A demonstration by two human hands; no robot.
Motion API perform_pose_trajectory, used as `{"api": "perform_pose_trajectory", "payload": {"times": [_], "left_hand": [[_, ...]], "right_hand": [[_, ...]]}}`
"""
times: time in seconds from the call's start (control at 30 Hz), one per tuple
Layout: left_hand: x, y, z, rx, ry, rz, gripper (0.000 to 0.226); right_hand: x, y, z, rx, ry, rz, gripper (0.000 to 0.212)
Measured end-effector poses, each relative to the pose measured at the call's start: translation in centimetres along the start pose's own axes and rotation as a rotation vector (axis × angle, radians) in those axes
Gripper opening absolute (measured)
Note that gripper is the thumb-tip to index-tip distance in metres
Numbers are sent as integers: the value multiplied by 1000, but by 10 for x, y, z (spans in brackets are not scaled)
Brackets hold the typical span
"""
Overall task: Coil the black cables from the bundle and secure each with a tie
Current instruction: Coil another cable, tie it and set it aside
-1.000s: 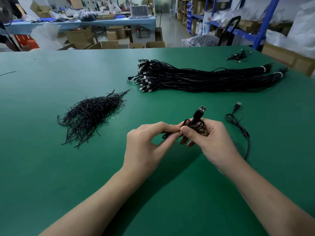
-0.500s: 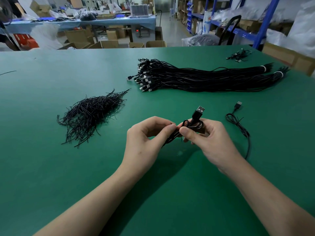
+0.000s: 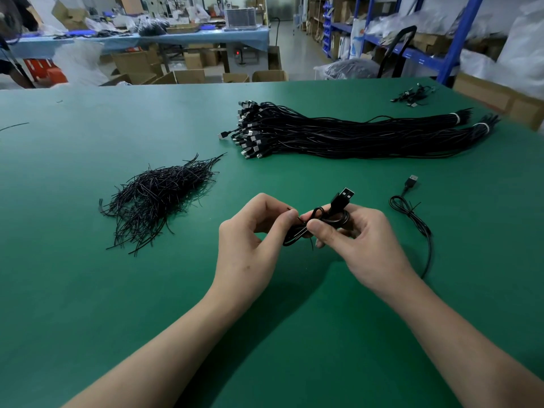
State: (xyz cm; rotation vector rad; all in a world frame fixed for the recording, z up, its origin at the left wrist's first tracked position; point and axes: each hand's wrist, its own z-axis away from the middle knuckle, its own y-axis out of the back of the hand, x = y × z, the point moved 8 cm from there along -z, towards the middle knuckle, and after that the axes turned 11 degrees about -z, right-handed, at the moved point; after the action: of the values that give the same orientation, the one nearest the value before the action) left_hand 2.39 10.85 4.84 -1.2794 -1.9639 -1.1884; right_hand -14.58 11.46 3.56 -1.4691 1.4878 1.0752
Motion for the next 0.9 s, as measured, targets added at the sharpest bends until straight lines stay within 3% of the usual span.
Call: {"api": "perform_pose_trajectory", "payload": {"times": [0.17, 0.5, 0.8, 0.9], "left_hand": [[0, 0, 2, 43, 4, 10, 17], [-9, -3, 4, 26, 124, 152, 18], [14, 2, 5, 80, -97, -72, 15], [19, 2, 7, 76, -188, -159, 6]], "right_hand": [[3, -3, -1, -12, -27, -104, 16], [3, -8, 1, -12, -6, -67, 11], [11, -5, 2, 90, -76, -265, 12], [13, -3, 3, 120, -124, -302, 13]]}}
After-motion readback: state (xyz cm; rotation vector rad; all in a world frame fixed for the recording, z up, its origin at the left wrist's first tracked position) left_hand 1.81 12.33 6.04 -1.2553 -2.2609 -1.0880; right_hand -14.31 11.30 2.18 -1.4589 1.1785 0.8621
